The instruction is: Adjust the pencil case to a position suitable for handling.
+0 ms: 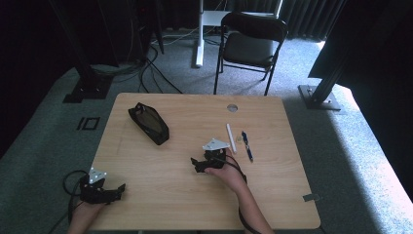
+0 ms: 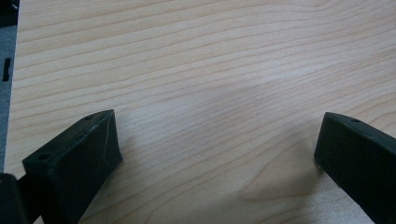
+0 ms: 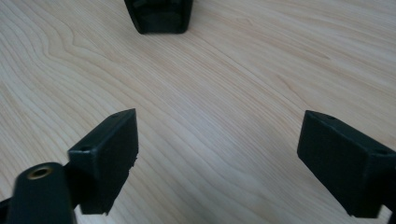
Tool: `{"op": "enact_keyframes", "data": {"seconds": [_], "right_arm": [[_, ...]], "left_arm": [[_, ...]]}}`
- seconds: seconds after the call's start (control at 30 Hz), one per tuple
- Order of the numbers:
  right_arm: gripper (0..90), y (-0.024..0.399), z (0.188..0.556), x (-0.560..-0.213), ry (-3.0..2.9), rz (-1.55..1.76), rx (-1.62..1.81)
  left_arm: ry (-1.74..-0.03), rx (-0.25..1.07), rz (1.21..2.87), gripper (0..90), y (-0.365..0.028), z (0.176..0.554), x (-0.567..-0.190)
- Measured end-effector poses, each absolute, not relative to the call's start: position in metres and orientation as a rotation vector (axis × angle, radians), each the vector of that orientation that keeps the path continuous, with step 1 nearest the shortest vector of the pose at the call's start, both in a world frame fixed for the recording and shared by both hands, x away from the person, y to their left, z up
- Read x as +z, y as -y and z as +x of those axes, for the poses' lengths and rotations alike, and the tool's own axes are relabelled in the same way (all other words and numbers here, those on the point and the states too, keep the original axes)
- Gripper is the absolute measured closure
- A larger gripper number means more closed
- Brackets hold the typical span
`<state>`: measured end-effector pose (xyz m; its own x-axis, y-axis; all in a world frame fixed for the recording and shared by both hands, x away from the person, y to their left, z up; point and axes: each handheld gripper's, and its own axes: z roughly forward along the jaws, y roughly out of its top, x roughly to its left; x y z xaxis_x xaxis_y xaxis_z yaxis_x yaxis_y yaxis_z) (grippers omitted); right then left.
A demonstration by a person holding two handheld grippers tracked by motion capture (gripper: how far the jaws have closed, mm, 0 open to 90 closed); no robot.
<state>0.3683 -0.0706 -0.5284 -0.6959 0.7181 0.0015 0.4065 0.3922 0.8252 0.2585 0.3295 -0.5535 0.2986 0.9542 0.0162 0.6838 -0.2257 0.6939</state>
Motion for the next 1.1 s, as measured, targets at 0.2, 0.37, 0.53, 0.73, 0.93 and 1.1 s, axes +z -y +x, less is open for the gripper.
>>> {"op": "enact_keyframes", "data": {"seconds": [0.2,0.37,0.53,0.73,0.93,1.1], "right_arm": [[13.6,0.053,0.371,-0.528,-2.307,0.954,1.24],[13.7,0.041,0.374,-0.527,-2.303,0.945,1.263],[14.1,0.032,0.377,-0.524,-2.294,0.932,1.269],[14.1,0.022,0.381,-0.523,-2.294,0.917,1.275],[14.1,0.011,0.384,-0.523,-2.299,0.904,1.281],[14.6,0.001,0.39,-0.522,-2.28,0.89,1.301]], "left_arm": [[-1.454,0.605,1.991,0.5,-0.329,0.259,-0.553],[-1.453,0.605,1.991,0.5,-0.329,0.258,-0.553],[-1.453,0.605,1.991,0.5,-0.329,0.259,-0.553],[-1.453,0.605,1.991,0.5,-0.329,0.258,-0.553],[-1.453,0.605,1.991,0.5,-0.329,0.258,-0.553],[-1.453,0.605,1.991,0.5,-0.329,0.258,-0.553]]}}
